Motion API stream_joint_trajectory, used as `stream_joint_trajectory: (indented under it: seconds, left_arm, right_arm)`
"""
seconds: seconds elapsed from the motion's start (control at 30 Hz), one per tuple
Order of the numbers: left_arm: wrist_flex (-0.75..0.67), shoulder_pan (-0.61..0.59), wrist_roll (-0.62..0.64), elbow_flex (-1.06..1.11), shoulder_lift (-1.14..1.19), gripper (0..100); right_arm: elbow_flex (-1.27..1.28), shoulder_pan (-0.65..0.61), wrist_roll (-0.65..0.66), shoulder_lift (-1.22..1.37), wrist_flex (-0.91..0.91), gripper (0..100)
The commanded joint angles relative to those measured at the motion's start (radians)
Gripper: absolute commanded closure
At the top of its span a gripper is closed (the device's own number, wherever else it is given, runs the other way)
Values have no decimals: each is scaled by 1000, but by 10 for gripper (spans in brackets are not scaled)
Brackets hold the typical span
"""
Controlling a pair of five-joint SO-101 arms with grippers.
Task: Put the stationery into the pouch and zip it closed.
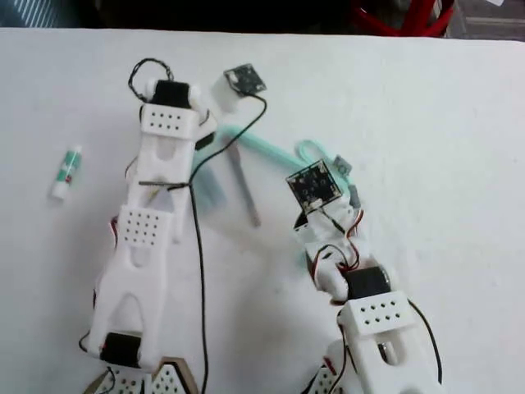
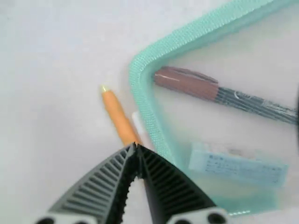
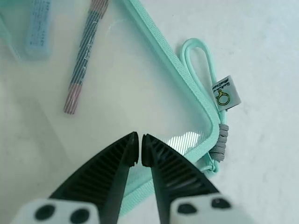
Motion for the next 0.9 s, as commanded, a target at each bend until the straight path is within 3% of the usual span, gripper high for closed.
stream_joint_trajectory:
  seconds: [0.0, 0.4, 0.77, 0.87]
  left_arm:
    - [3, 24, 57, 109, -154, 977]
    - [-9, 41, 60, 697, -610, 976]
    - [-143, 62, 68, 1089, -921, 976]
    - [-230, 59, 149, 1221, -1046, 976]
  right_arm:
    - [-34, 12, -8, -7, -7, 971]
    - [-38, 44, -8, -7, -13, 971]
    - [-38, 44, -8, -7, -13, 971]
    - [-38, 44, -8, -7, -12, 971]
